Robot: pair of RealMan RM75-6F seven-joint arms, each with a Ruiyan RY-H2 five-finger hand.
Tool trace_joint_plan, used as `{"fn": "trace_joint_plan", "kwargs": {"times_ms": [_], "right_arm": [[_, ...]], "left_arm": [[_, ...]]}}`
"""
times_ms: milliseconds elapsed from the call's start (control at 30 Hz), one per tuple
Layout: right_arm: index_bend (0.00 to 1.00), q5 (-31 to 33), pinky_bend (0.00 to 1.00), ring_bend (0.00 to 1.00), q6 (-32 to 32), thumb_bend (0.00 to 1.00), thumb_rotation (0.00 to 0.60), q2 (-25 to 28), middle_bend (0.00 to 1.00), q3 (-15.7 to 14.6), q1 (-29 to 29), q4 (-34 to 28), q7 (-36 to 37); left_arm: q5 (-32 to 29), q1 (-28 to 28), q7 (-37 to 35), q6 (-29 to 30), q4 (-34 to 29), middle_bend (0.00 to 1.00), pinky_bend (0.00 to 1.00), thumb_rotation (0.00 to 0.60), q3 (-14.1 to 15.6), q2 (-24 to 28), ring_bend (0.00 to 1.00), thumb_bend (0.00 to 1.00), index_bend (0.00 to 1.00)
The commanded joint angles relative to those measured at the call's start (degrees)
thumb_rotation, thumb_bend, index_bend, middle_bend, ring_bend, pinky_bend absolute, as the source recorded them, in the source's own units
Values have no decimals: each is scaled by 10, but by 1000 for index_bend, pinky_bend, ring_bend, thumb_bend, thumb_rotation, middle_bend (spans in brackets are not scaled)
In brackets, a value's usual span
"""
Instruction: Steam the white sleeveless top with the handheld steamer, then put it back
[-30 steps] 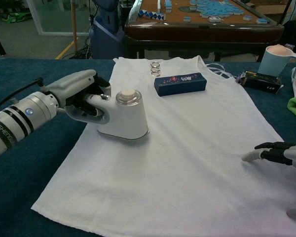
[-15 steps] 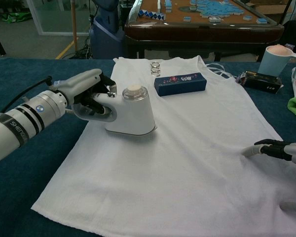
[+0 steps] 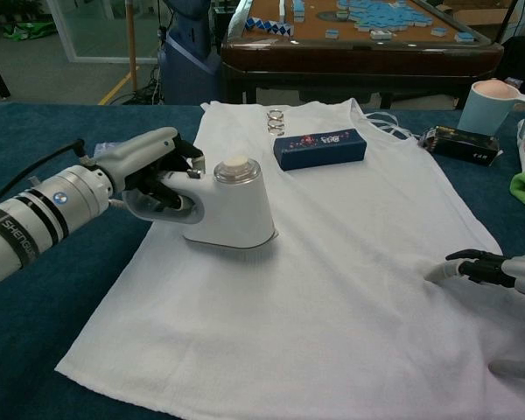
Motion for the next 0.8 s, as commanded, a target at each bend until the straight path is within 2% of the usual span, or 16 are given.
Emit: {"fn": "trace_joint_plan", "kwargs": {"times_ms": [33,333,567,800], "right_arm": [[145,-1,198,41,-2,218,600,3,155,-3,1,-2,0],[145,0,159,41,4,208,600,6,155,-4,-2,-8,-18],[145,3,131,41,6,187,600,12,155,-5,-4,-17,-25],[145,6,128,41,3,170,600,16,154,-5,-3,-23,-29]], "left_arm": [[3,7,7,8,-12,919,816,600,6,4,784,335,956],[18,10,18,19,12,919,816,600,20,-14,783,335,956],[28,-2,7,20,75,919,815,600,19,-42,782,335,957],[56,-5,-34,54,152,919,813,600,31,-73,781,335,958]]}}
